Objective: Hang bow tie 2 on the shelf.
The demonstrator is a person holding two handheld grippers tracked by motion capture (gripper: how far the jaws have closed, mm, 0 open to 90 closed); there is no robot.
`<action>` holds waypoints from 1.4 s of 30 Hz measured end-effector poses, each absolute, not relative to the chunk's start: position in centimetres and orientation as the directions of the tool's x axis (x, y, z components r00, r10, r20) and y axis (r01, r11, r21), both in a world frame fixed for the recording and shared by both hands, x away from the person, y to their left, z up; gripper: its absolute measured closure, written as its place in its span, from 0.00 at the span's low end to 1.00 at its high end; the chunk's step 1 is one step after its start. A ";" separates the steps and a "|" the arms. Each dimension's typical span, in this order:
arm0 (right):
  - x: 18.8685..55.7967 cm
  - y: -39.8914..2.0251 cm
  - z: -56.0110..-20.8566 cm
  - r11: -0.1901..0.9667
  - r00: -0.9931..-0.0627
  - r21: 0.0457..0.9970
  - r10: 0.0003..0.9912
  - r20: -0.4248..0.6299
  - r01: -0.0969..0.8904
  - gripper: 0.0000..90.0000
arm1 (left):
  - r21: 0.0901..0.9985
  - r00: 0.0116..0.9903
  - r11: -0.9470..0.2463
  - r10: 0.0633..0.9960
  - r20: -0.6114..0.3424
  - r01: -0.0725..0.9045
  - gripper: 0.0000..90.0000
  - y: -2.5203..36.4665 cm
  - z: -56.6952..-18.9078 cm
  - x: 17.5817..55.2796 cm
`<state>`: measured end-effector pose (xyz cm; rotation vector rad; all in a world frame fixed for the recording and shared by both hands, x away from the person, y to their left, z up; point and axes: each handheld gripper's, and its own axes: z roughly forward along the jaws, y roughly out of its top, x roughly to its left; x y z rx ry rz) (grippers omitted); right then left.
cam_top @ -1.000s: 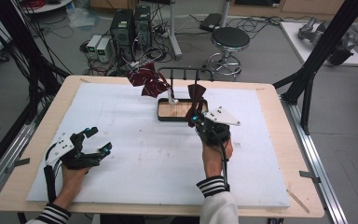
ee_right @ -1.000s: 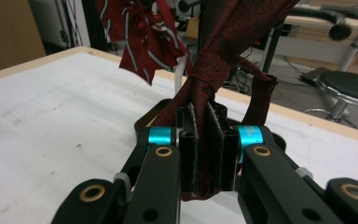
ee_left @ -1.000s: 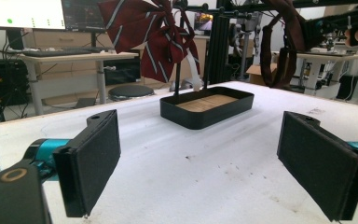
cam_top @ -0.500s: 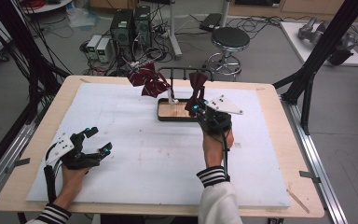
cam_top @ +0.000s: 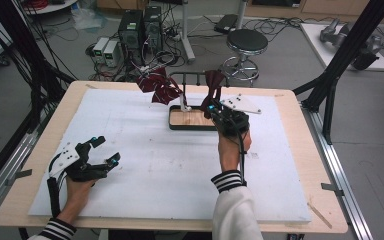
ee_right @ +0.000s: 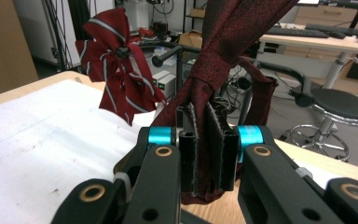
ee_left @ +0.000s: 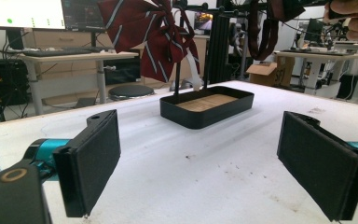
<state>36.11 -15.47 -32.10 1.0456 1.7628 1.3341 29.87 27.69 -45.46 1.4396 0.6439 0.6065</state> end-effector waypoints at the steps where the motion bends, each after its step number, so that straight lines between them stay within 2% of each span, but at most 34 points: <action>1: 36.3 -15.5 -32.0 0.151 -0.447 0.969 0.893 -0.049 0.195 0.93 | 0.999 0.693 0.044 0.720 -0.037 0.007 0.15 27.7 -45.5 29.9; 32: 40.1 -15.1 -33.0 0.138 -0.422 0.968 0.906 -0.038 0.209 0.93 | 0.999 0.696 0.045 0.717 -0.039 0.009 0.15 27.7 -45.5 29.9; 42: 41.2 -14.2 -32.3 0.146 -0.428 0.966 0.903 -0.041 0.214 0.93 | 0.999 0.697 0.048 0.716 -0.042 0.010 0.15 27.7 -45.4 29.9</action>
